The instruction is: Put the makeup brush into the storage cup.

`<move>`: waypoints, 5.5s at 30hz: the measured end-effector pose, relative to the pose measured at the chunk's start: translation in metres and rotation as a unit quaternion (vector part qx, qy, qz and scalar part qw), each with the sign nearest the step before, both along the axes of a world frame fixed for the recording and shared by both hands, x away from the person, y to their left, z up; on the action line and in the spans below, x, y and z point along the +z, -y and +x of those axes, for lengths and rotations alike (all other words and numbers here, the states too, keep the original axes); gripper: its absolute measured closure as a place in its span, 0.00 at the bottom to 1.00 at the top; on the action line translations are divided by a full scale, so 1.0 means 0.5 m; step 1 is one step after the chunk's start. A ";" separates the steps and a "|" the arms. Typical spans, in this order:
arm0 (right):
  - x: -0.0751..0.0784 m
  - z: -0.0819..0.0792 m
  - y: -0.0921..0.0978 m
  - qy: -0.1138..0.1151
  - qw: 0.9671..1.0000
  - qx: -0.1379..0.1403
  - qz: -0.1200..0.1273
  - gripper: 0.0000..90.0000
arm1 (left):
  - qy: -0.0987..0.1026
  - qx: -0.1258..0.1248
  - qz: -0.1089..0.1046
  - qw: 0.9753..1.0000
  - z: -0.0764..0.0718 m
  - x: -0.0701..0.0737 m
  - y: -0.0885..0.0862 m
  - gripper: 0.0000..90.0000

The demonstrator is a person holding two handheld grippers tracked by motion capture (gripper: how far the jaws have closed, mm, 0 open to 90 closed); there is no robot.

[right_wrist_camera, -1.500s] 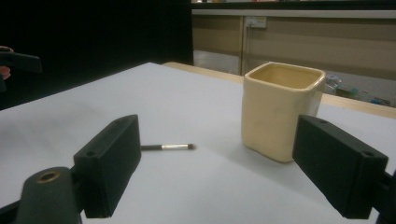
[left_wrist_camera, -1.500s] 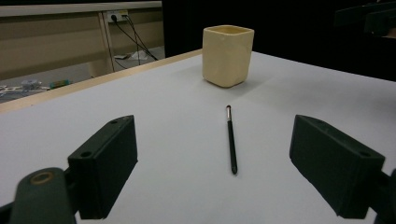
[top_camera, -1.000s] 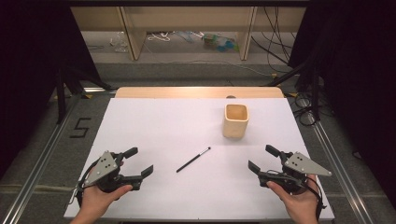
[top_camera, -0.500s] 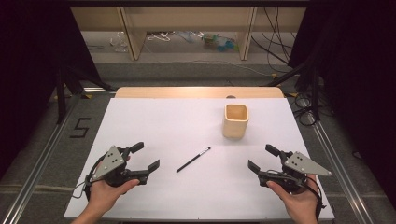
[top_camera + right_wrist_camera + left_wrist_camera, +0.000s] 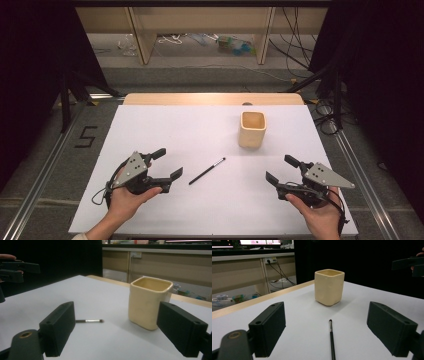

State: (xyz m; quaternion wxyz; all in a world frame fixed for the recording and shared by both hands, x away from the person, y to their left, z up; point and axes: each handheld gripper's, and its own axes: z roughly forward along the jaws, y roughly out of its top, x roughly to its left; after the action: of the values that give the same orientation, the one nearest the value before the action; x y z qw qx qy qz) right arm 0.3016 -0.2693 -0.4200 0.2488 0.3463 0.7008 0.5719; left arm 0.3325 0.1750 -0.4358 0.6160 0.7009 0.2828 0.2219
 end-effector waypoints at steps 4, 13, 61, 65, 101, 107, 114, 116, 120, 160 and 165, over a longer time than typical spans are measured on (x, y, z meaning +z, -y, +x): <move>-0.003 0.002 -0.002 -0.001 1.000 0.009 0.007 0.18 | -0.004 -0.002 -0.003 1.000 0.004 -0.001 0.008 0.17; -0.001 0.001 -0.001 -0.003 1.000 0.007 -0.002 0.18 | -0.005 -0.007 -0.006 1.000 0.019 -0.003 0.025 0.17; -0.003 0.001 0.001 -0.003 1.000 0.007 -0.002 0.18 | -0.006 -0.021 0.010 1.000 0.097 -0.003 0.131 0.17; -0.003 0.001 0.000 -0.004 1.000 0.007 -0.003 0.18 | -0.011 -0.021 0.023 0.999 0.103 -0.003 0.135 0.17; -0.007 0.003 0.000 -0.015 1.000 0.012 -0.009 0.20 | -0.312 -0.104 0.452 0.829 0.216 -0.020 0.256 0.32; -0.010 0.005 -0.002 -0.012 1.000 0.015 0.000 0.20 | -0.333 -0.096 0.468 0.813 0.227 -0.033 0.272 0.38; -0.009 0.004 -0.001 -0.016 1.000 0.011 -0.008 0.20 | -0.352 -0.095 0.477 0.799 0.230 -0.046 0.282 0.45; -0.008 0.004 -0.001 -0.020 1.000 0.013 -0.009 0.20 | -0.351 -0.091 0.480 0.799 0.231 -0.046 0.284 0.46; -0.010 0.005 -0.002 -0.019 1.000 0.017 -0.005 0.20 | -0.355 -0.086 0.492 0.790 0.235 -0.044 0.291 0.51; -0.010 0.005 -0.001 -0.019 1.000 0.013 -0.013 0.21 | -0.367 -0.085 0.516 0.769 0.230 -0.039 0.315 0.93; -0.009 0.005 0.000 -0.022 1.000 0.015 -0.015 0.21 | -0.368 -0.085 0.516 0.769 0.230 -0.039 0.315 0.93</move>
State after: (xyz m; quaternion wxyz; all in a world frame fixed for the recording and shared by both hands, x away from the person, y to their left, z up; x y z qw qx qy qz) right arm 0.3039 -0.2692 -0.4247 0.2299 0.3440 0.7195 0.5578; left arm 0.4476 0.0176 -0.4555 0.0274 0.9625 0.2698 0.0064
